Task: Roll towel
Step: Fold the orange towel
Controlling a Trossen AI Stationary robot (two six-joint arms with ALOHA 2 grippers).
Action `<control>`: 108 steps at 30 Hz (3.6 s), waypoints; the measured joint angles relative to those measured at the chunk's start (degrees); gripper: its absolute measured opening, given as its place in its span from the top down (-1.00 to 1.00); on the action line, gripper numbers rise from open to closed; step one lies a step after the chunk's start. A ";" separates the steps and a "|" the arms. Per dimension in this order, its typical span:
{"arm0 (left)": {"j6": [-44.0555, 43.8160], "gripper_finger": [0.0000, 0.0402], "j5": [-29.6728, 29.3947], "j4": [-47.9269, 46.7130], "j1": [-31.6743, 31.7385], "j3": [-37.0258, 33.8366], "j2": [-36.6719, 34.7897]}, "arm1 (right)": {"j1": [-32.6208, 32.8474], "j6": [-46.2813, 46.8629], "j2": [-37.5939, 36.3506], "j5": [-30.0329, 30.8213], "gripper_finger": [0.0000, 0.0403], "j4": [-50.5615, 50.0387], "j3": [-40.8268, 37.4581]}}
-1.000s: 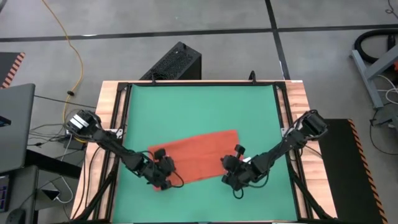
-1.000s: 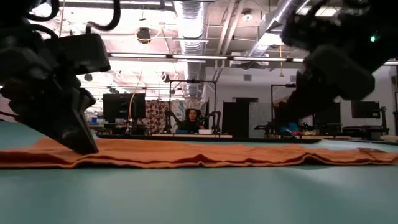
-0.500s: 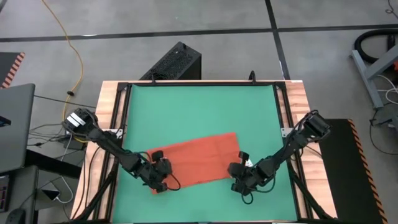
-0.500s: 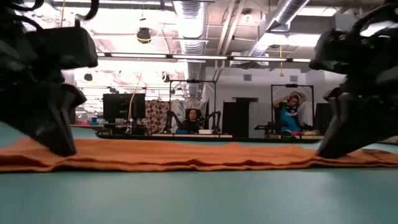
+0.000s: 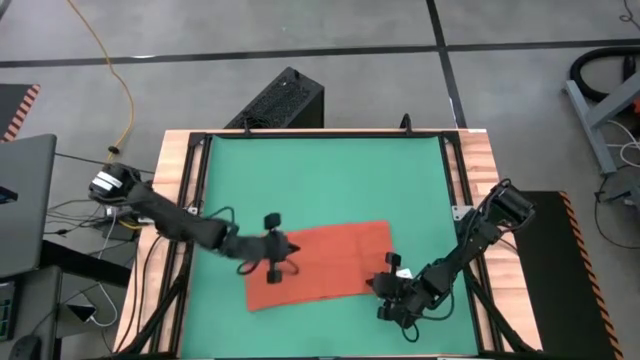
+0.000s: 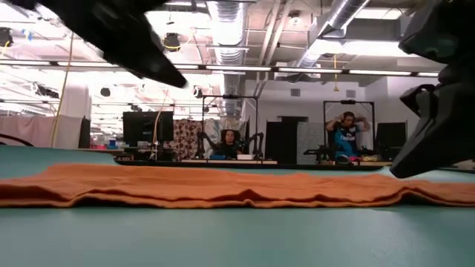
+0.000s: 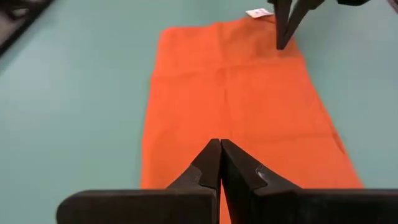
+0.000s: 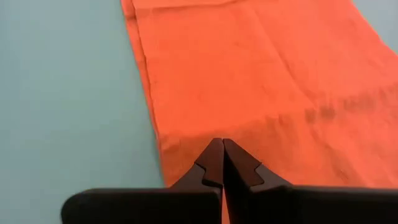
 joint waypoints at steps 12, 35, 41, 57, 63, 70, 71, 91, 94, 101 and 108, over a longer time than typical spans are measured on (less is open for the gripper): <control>5.84 1.00 25.40 6.77 21.08 -0.11 13.16 | 0.82 2.37 0.00 0.05 0.90 3.36 0.00; -18.05 1.00 26.97 -2.40 14.55 0.37 19.28 | -16.38 16.65 -0.04 1.74 0.90 -6.22 0.04; -21.04 1.00 26.75 1.14 11.35 0.22 19.54 | -25.10 9.50 -0.04 -2.58 0.90 -6.12 0.04; -17.56 1.00 19.00 0.29 12.39 0.07 12.24 | -42.36 -23.46 -0.08 -6.94 0.90 17.13 0.07; -13.26 1.00 16.45 -2.64 14.66 0.16 6.94 | -36.33 -23.77 -3.28 -12.80 0.90 20.52 0.07; -6.80 1.00 20.59 1.16 15.52 0.23 7.25 | -22.30 -15.57 3.72 -13.77 0.90 22.22 0.02; -6.51 1.00 20.87 0.96 15.64 0.23 7.63 | -20.71 -14.68 5.11 -13.40 0.90 23.48 0.24; -7.01 1.00 23.93 0.25 14.10 0.22 7.78 | -21.88 -6.27 9.74 -4.51 0.90 0.67 2.39; -7.01 1.00 23.77 -0.42 13.80 0.22 7.78 | -26.85 -14.13 9.87 -5.85 0.90 5.51 2.21; -7.05 1.00 21.94 -2.94 13.80 0.22 7.78 | -37.00 -36.42 10.26 -17.49 0.90 24.74 2.14; -5.09 1.00 20.17 -2.17 13.82 0.22 7.59 | -37.46 -40.86 7.18 -22.93 0.90 26.31 1.91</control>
